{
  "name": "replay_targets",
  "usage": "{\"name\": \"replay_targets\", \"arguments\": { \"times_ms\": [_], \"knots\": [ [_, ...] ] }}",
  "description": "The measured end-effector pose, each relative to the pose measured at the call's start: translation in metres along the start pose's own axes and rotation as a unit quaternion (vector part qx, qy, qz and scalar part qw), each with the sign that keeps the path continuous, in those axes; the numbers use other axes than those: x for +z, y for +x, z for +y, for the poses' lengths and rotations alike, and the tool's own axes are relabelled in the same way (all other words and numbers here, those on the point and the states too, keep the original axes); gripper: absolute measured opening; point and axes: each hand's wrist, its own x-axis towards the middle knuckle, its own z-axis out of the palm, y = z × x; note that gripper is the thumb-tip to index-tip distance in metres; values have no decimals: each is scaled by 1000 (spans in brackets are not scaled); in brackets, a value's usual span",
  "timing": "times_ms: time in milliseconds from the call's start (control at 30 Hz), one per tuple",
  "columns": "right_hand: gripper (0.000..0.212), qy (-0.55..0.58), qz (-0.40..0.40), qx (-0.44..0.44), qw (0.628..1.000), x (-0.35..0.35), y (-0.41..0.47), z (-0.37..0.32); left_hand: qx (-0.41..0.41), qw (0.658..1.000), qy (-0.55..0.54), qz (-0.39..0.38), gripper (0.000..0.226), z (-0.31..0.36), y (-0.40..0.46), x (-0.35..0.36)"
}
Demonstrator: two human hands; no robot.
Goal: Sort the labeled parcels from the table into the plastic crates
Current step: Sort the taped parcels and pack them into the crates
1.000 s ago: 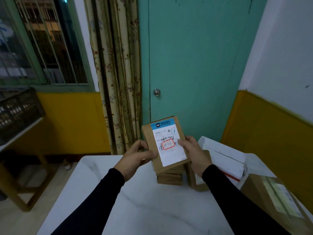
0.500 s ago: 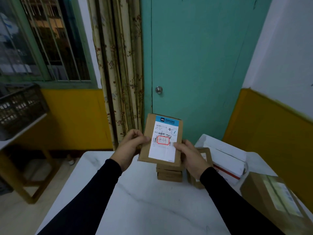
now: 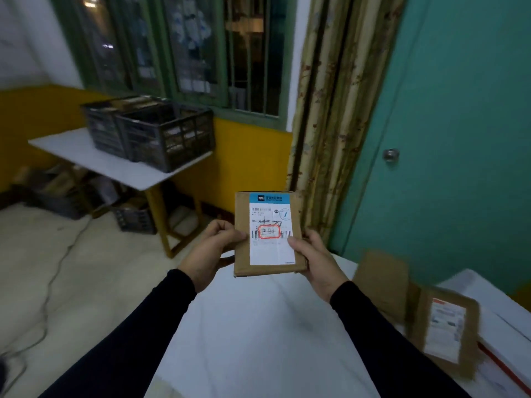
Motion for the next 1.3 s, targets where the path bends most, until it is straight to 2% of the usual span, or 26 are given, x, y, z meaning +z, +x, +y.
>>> {"name": "replay_targets", "arguments": {
  "times_ms": [167, 467, 667, 867, 1000, 1300],
  "knots": [
    [23, -35, -62, -2, 997, 111, 18, 13, 29, 996, -46, 76, 18, 10, -14, -107],
    [34, -34, -92, -7, 995, 328, 88, 44, 47, 991, -59, 106, 21, 44, -6, -326],
    [31, -36, -109, 7, 993, 431, 141, 59, 51, 986, -62, 148, 20, 66, 23, -425],
    [32, -9, -149, 21, 989, 517, 246, 68, 66, 975, -60, 205, 22, 88, 103, -509],
    [37, 35, -165, 35, 985, 562, 320, 65, 56, 973, -30, 221, 23, 116, 160, -550],
    [31, 27, -169, 43, 984, 665, 496, 46, 78, 969, -28, 233, 21, 182, 322, -665]
  ]
}}
